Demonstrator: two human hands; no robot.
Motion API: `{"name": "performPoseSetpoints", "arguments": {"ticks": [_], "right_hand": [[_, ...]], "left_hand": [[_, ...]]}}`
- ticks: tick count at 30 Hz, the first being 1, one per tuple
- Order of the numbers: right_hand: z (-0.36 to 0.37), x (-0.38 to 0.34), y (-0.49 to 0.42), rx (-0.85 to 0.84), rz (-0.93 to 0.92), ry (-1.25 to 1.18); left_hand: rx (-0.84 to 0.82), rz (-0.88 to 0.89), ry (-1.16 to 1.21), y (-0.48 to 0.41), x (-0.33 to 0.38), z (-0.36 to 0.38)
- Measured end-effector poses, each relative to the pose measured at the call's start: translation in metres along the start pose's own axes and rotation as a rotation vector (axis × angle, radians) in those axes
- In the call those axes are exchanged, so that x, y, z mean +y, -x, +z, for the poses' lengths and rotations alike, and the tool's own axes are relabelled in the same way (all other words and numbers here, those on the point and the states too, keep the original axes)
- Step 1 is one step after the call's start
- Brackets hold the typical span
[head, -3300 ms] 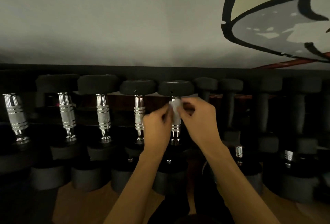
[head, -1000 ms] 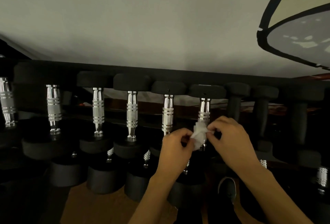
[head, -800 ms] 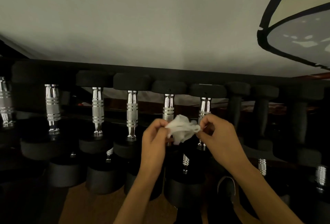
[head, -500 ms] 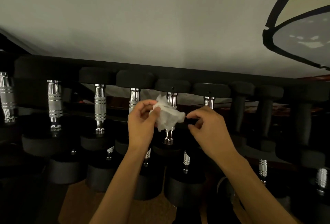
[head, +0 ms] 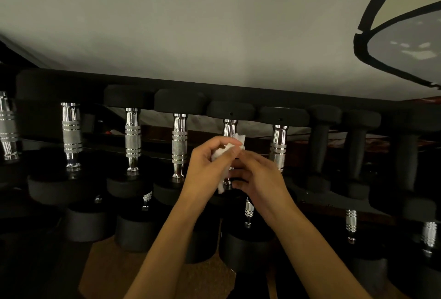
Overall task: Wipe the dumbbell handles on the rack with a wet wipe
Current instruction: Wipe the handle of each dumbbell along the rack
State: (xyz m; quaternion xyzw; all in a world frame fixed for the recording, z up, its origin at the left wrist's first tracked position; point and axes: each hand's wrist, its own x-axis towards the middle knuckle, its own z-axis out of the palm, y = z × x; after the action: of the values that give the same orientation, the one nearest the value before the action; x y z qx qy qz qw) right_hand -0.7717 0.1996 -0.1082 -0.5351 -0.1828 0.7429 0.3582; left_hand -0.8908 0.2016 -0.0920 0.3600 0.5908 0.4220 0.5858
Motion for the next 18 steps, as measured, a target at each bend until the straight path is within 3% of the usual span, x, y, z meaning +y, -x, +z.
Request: {"name": "performPoseSetpoints", "arguments": {"ticks": [2, 5, 7, 10, 13, 18], "right_hand": [[-0.002, 0.003, -0.005, 0.062, -0.041, -0.060], [-0.009, 0.000, -0.015, 0.228, -0.271, 0.120], [-0.011, -0.005, -0.018, 0.263, -0.322, 0.137], [-0.005, -0.008, -0.020, 0.198, -0.270, 0.092], [-0.002, 0.001, -0.025, 0.183, -0.345, 0.307], [-0.006, 0.006, -0.037, 0.232, -0.500, 0.594]], "left_hand": [[0.035, 0.022, 0.023, -0.001, 0.000, 0.001], [0.245, 0.023, 0.078, -0.014, -0.007, -0.007], [0.341, -0.036, 0.103, -0.021, -0.014, -0.018], [0.345, -0.050, -0.086, -0.020, -0.025, -0.026], [0.384, 0.094, -0.388, -0.011, -0.030, -0.019], [0.234, 0.147, -0.480, -0.003, -0.038, 0.003]]}}
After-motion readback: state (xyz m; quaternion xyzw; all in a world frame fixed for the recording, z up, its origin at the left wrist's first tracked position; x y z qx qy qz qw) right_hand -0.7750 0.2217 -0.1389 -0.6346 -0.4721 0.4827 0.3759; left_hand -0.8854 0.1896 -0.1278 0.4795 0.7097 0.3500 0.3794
